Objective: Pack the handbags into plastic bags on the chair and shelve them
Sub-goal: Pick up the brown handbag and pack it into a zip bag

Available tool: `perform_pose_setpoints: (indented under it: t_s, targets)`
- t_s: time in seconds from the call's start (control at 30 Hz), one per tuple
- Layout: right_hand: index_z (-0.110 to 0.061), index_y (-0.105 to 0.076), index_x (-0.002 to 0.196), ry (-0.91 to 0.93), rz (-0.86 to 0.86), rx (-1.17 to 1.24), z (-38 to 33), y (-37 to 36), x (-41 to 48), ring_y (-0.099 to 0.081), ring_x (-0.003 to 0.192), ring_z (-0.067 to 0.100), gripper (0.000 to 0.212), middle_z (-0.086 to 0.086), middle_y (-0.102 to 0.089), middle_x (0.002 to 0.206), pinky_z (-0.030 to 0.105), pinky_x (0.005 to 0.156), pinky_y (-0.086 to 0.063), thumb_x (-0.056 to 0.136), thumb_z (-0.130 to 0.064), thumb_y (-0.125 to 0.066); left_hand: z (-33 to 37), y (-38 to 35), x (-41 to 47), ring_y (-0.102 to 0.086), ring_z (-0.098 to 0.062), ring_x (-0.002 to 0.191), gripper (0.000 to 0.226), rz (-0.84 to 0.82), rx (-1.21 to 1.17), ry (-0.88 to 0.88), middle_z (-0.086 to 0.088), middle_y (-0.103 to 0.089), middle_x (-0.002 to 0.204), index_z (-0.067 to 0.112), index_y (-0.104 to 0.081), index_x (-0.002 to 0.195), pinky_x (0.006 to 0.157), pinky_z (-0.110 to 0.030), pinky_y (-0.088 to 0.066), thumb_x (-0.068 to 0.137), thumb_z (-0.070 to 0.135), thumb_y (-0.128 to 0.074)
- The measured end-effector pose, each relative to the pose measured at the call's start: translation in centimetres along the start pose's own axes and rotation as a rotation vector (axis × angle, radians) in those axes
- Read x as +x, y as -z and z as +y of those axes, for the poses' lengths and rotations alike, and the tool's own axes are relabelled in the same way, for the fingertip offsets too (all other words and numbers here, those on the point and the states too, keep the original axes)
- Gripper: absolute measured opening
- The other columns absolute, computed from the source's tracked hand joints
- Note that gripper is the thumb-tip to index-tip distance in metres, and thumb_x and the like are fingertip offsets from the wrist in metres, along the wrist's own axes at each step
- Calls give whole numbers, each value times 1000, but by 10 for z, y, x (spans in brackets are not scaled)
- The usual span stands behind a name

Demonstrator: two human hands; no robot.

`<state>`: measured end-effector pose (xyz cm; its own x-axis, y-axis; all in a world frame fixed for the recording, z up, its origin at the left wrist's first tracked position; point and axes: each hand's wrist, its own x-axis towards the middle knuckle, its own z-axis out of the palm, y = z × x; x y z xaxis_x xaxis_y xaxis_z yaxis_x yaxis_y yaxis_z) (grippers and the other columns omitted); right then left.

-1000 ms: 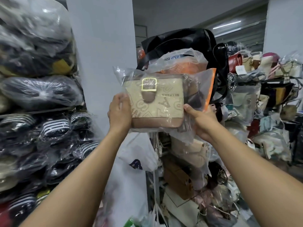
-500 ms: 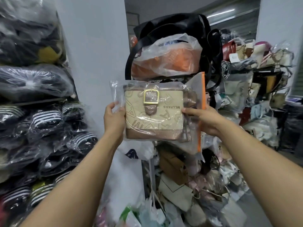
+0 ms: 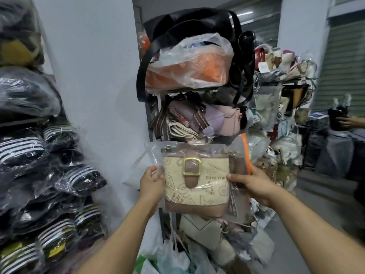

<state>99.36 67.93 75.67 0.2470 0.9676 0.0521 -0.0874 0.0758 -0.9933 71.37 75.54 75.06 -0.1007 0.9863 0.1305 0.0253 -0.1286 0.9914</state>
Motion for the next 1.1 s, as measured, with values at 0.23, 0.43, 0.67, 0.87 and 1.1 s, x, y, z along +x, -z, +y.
perform_pose_setpoints:
  t_s: [0.23, 0.43, 0.67, 0.87, 1.1]
  targets:
    - [-21, -70, 108, -22, 106, -60, 47, 37, 31, -74, 97, 33, 42, 9, -78, 103, 54, 94, -56, 72, -4, -85, -43, -70, 27, -48, -31, 97, 15, 183, 407, 139, -12, -58, 95, 31, -50, 87, 83, -39, -36, 94, 43, -48]
    - [-7, -65, 114, -72, 125, 77, 78, 54, 96, -76, 89, 28, 36, 14, -77, 99, 41, 79, -61, 82, 6, -75, -62, -124, 77, -53, -37, 96, 16, 241, 438, 87, -16, -43, 117, 23, -56, 106, 88, -40, -46, 101, 22, -41]
    - [-4, -70, 103, -64, 210, 210, 103, 49, 179, -68, 57, 12, 25, 13, -76, 85, 20, 44, -48, 81, 5, -77, -80, -177, 127, -56, -30, 121, 61, 190, 232, 43, -8, -56, 136, 20, -27, 151, 103, -41, -43, 97, 31, -52]
    - [-6, -72, 104, 2, 309, 207, 122, 19, 200, -76, 81, 25, 32, 10, -78, 95, 40, 69, -63, 75, -4, -85, -87, -206, 129, -8, -28, 152, 75, 29, 491, 137, 0, -10, 166, 42, -13, 156, 119, -55, -10, 91, 72, -37]
    - [-4, -70, 105, 33, 73, 96, 111, 33, 204, -75, 85, 20, 36, 6, -78, 94, 40, 76, -62, 73, -6, -86, -101, -217, 174, -13, -30, 153, 92, 60, 375, 83, -3, -16, 166, 38, -10, 158, 122, -54, -9, 79, 83, -27]
